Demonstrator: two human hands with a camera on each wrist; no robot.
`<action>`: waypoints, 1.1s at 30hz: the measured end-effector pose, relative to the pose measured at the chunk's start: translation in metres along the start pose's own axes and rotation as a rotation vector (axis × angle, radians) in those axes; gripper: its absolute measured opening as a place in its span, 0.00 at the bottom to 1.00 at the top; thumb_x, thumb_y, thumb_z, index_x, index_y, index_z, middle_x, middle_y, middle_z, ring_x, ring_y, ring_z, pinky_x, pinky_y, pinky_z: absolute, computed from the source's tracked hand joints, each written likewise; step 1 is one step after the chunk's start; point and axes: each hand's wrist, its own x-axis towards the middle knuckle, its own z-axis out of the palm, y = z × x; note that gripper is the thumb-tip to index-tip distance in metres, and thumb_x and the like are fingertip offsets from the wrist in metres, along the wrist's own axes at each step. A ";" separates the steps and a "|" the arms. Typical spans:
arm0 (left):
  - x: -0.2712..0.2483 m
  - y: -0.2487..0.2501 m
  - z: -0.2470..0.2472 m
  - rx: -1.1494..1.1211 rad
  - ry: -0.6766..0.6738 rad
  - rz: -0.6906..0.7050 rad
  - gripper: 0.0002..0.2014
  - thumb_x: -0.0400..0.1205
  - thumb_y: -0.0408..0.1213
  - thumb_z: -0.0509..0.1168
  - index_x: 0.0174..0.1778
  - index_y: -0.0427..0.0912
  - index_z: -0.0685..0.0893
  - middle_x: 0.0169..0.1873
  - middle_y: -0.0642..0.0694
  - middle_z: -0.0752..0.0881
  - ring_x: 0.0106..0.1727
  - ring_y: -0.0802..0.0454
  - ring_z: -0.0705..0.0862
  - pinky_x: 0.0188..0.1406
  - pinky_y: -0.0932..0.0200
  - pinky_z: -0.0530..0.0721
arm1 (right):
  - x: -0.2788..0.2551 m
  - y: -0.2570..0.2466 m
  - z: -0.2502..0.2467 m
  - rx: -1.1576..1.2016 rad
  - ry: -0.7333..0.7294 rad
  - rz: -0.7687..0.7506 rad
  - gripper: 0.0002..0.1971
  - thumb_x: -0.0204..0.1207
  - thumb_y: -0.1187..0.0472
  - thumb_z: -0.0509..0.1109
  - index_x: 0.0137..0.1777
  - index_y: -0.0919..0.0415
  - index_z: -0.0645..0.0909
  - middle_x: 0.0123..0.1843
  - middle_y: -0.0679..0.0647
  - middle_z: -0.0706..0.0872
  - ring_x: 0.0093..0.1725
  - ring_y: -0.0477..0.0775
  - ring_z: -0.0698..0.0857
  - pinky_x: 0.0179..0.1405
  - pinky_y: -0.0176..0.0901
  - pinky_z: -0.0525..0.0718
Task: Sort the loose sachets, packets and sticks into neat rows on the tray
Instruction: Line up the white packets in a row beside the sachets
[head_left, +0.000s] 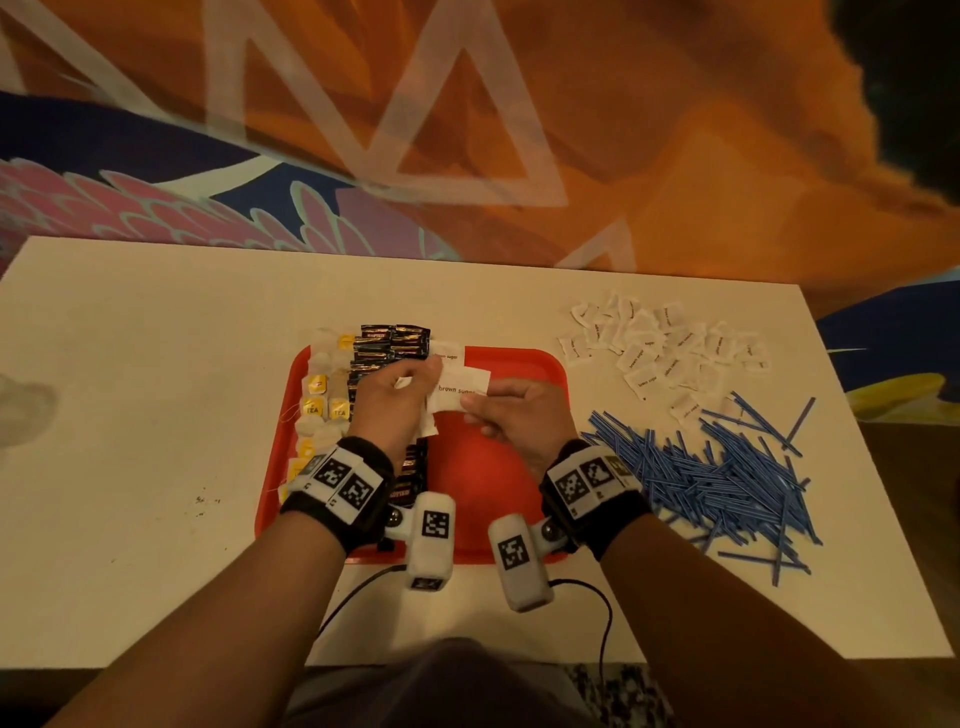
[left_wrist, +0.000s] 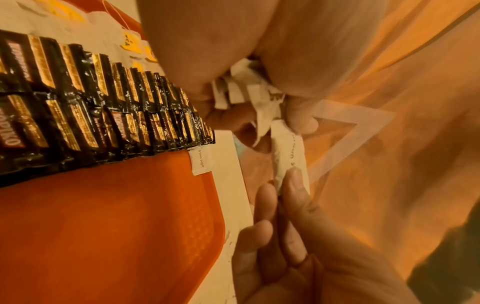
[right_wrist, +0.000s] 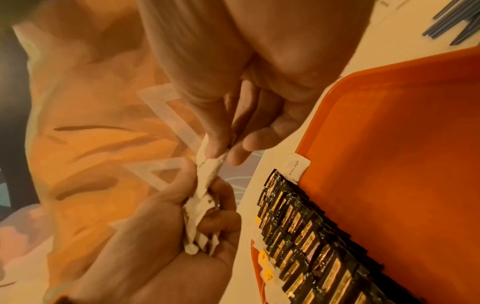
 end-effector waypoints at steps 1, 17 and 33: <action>0.002 -0.001 0.000 0.020 0.027 0.002 0.10 0.83 0.49 0.70 0.39 0.50 0.91 0.40 0.46 0.93 0.45 0.47 0.90 0.48 0.48 0.87 | 0.004 0.001 0.000 -0.031 0.010 0.007 0.11 0.70 0.66 0.81 0.51 0.66 0.87 0.42 0.60 0.93 0.37 0.50 0.90 0.33 0.35 0.85; 0.026 -0.017 -0.047 0.001 0.079 -0.158 0.11 0.87 0.47 0.65 0.46 0.44 0.87 0.29 0.52 0.85 0.28 0.55 0.80 0.23 0.61 0.73 | 0.125 0.024 -0.024 -0.569 0.184 0.108 0.15 0.74 0.51 0.77 0.59 0.53 0.88 0.55 0.49 0.87 0.51 0.48 0.81 0.48 0.36 0.76; 0.019 -0.028 -0.066 -0.077 0.136 -0.182 0.12 0.87 0.45 0.65 0.44 0.42 0.87 0.30 0.49 0.83 0.26 0.55 0.79 0.23 0.64 0.77 | 0.165 0.047 -0.009 -0.674 0.340 0.115 0.14 0.72 0.52 0.79 0.55 0.54 0.84 0.48 0.48 0.83 0.46 0.48 0.80 0.43 0.39 0.77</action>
